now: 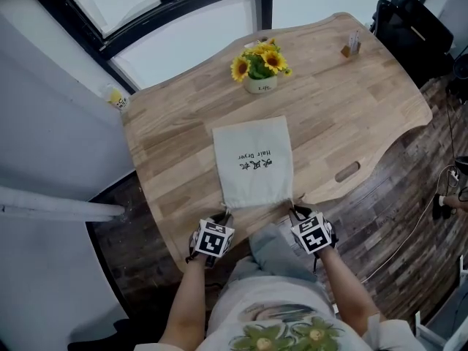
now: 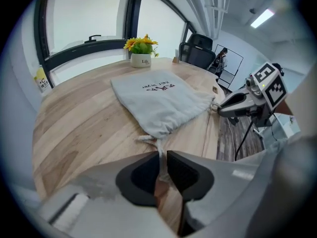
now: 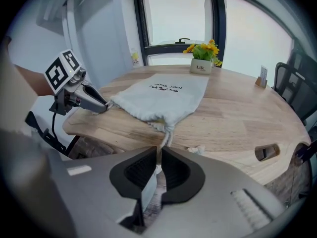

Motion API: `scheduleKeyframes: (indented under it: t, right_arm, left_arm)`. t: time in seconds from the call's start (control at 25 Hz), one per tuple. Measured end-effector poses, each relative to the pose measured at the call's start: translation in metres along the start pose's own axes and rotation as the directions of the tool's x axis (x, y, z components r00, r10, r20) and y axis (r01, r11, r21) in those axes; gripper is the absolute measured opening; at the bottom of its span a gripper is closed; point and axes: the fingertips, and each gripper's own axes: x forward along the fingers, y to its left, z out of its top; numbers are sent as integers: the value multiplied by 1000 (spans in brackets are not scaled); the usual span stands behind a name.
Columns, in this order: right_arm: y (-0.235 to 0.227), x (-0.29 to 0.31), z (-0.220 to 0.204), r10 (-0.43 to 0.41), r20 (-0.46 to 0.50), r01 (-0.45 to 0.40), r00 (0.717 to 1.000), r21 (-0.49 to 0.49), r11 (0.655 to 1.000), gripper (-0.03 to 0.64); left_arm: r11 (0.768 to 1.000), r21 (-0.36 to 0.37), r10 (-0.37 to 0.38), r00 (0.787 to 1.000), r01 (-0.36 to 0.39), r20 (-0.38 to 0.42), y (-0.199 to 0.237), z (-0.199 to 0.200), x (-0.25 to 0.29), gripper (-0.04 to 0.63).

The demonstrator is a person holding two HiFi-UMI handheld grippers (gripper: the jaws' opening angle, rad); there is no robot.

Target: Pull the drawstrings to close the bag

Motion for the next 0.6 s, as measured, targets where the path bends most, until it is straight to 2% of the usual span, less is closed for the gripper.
scheduleKeyframes:
  t: [0.2,0.32,0.4,0.6]
  right_arm:
    - [0,3,0,-5,4,5,1000,16,1000,32]
    - [0,4,3,3,5,-4,1000,34,999,32]
    - [-1,4,4,3,2,-3,1000,45,999,15]
    - [-7,-3,11,-59,35,58,998,36,998,9]
  left_arm:
    - [999,-27,23,1000,-23,-3,3,5,1,63]
    - [997,-67,23,1000,-25,-21,4,6,1,63]
    - [996,-80,40,999,-42,-29,7,7,1,18]
    - [992,-70,105,994,-104,7,15,11,-8,17]
